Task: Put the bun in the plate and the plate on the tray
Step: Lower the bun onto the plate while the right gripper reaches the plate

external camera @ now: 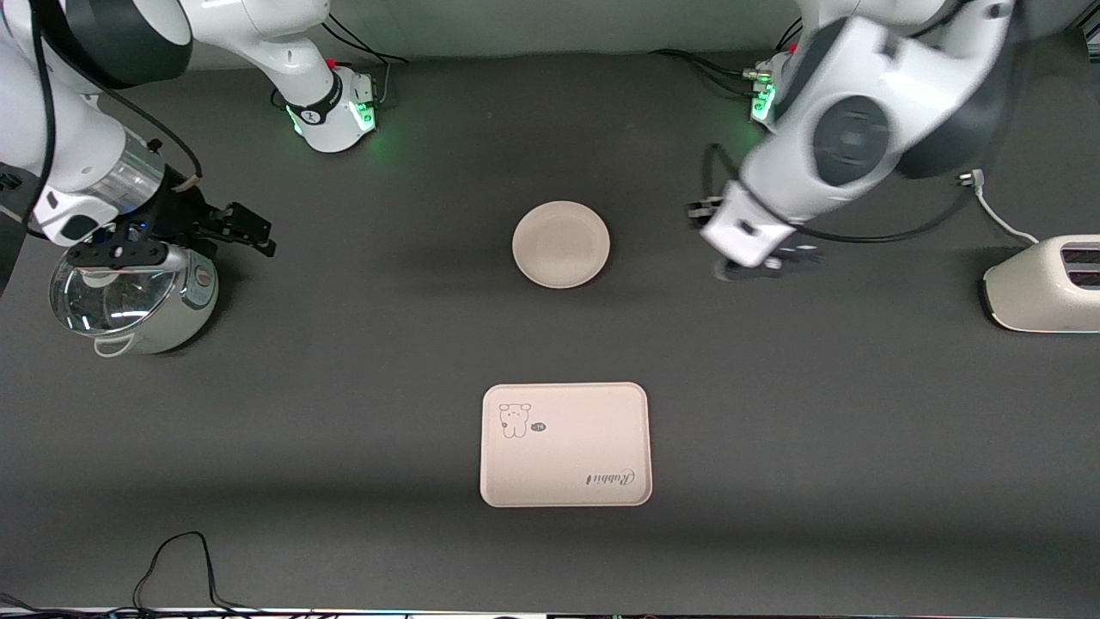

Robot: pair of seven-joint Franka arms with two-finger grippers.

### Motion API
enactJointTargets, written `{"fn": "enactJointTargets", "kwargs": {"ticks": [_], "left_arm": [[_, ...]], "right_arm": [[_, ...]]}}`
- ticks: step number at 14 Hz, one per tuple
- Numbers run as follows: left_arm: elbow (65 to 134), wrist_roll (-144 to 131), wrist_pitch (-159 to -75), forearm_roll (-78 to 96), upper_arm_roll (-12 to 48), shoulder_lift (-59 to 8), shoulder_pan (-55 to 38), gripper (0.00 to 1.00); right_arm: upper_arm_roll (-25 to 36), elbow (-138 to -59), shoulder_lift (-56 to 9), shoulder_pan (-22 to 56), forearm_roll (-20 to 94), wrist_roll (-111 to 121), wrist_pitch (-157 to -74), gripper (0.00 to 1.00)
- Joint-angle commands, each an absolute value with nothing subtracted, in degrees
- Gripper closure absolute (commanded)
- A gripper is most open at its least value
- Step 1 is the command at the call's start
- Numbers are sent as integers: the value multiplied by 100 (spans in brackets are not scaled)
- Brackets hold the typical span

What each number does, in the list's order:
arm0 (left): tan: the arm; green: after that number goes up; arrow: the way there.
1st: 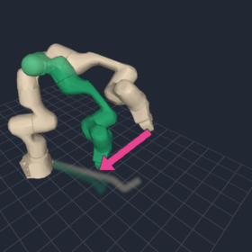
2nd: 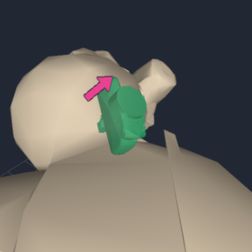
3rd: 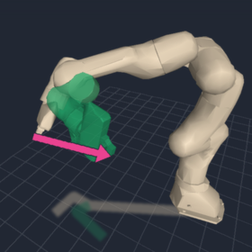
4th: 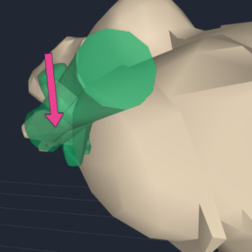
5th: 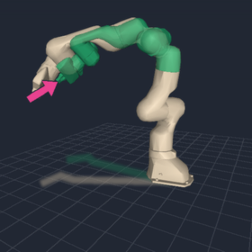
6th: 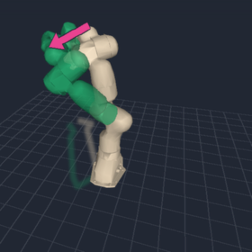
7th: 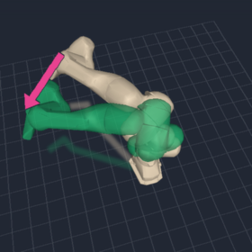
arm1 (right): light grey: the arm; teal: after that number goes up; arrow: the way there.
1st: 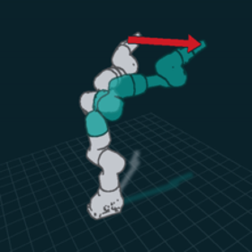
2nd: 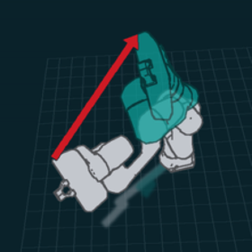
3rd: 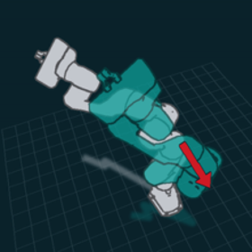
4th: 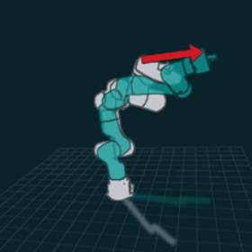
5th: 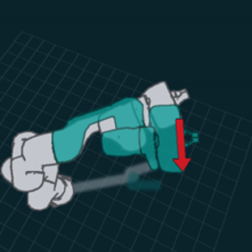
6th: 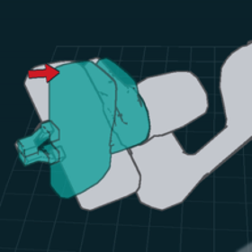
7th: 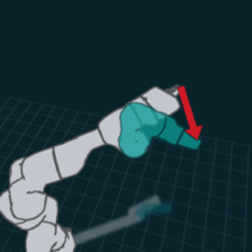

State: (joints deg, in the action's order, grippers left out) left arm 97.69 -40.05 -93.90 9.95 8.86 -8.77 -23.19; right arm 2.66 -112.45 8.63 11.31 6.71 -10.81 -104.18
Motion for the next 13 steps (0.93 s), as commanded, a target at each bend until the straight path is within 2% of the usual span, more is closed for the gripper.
{"fn": "enactJointTargets", "kwargs": {"ticks": [1,4,6,10,13], "left_arm": [[10264,-4972,-10472,1072,1080,-1010,-2819,46],[10808,-5308,-11387,1081,1177,-1256,-3321,45],[11265,-5597,-12282,1090,1274,-1510,-3558,45],[11303,-6213,-13524,1072,1477,-2476,-3892,45],[11294,-6521,-14088,1064,1485,-2856,-4165,44]], "right_arm": [[325,-11408,984,1187,809,-1081,-10284,0],[316,-11400,888,1195,809,-1081,-10327,0],[273,-11408,818,1178,809,-1081,-10414,0],[194,-11443,774,1134,809,-1107,-10520,0],[-78,-11600,677,1116,809,-1248,-10809,0]]}}
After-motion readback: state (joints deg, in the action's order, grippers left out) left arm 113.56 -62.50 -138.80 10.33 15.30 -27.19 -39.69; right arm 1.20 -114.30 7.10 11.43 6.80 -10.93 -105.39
